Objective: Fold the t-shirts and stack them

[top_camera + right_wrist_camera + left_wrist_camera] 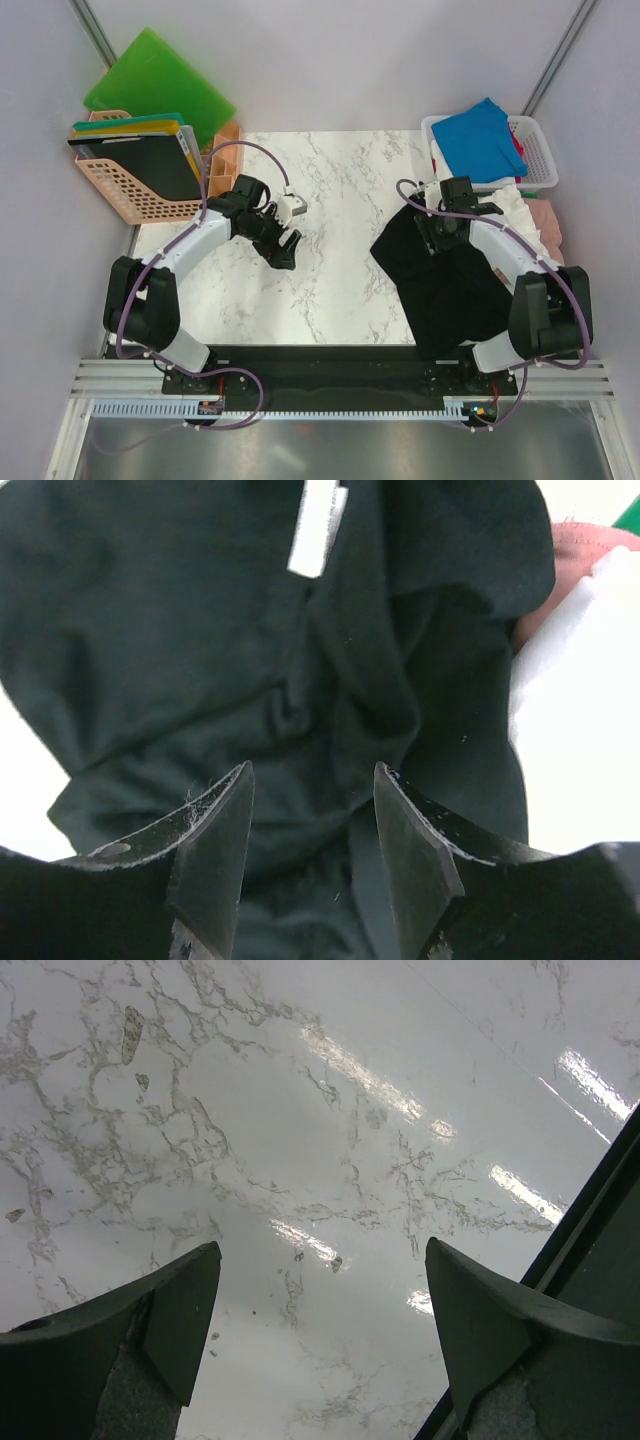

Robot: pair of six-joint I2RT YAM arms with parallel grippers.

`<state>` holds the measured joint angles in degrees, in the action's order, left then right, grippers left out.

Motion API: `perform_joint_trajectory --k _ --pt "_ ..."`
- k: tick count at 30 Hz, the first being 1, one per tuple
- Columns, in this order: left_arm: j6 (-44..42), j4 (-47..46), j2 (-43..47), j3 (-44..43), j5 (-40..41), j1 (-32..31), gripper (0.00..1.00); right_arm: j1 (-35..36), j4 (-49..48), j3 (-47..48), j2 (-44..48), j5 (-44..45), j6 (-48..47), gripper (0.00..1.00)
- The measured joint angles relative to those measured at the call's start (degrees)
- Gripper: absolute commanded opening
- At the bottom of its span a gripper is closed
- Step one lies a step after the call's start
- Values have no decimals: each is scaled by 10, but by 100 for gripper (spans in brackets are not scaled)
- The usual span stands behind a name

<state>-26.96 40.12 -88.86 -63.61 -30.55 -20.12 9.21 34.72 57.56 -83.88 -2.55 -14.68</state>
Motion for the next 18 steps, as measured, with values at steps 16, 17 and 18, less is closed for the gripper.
perform_joint_trajectory --k 16,17,18 --pt "0 0 0 0 0 0 90 -69 -51 22 -49 -6 -29 54" --pt "0 0 0 0 0 0 90 -71 -53 23 -54 -8 -30 54" --pt "0 0 0 0 0 0 90 -73 -56 23 -60 -11 -30 53"
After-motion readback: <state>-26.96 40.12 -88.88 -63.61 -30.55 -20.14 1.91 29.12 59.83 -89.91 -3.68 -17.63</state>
